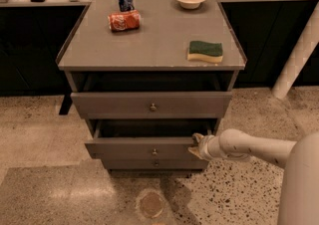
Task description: Open middle drawer
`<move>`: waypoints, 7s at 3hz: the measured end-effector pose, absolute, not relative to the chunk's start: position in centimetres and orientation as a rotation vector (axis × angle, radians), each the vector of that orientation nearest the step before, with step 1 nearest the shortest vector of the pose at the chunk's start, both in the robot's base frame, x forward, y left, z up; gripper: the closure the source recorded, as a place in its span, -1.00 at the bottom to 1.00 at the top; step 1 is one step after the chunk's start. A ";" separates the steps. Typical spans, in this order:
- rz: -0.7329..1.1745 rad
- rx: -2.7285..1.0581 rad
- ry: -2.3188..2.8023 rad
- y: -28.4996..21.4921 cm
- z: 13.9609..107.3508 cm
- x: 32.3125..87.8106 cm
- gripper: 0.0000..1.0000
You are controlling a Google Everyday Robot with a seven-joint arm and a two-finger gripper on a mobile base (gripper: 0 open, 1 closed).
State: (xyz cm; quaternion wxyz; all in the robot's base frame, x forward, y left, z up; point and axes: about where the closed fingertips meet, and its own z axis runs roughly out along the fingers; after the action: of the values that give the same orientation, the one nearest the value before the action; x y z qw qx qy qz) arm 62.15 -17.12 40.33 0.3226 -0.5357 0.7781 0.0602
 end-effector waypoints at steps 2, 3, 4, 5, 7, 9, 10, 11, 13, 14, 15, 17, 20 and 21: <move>0.161 -1.423 2.036 -17.1 40.4 61.3 1.00; 0.180 -1.447 2.032 -16.9 39.7 60.1 1.00; 0.180 -1.447 2.032 -16.9 40.3 60.1 1.00; 0.183 -1.457 2.027 -16.8 40.4 59.5 1.00; 0.182 -1.484 2.027 -16.9 40.0 58.9 1.00; 0.189 -1.514 2.008 -17.1 39.3 56.8 1.00; 0.189 -1.514 2.008 -17.1 40.0 56.8 1.00; 0.189 -1.514 2.008 -17.1 40.2 56.8 1.00; 0.204 -1.519 1.997 -17.0 40.0 54.1 1.00; 0.206 -1.518 1.999 -17.3 40.0 53.8 1.00; 0.210 -1.528 1.989 -17.0 39.7 53.1 1.00; 0.214 -1.527 1.982 -17.1 39.2 51.5 1.00; 0.217 -1.536 1.974 -16.9 40.0 50.9 1.00; 0.228 -1.522 1.980 -16.9 39.2 49.2 1.00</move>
Offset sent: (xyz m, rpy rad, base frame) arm -0.1512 -0.0339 -0.1108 0.0099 0.0464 0.2003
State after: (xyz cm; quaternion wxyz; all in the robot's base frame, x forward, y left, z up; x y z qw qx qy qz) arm 49.20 -16.88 39.19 0.3116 -0.5766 0.7503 0.0865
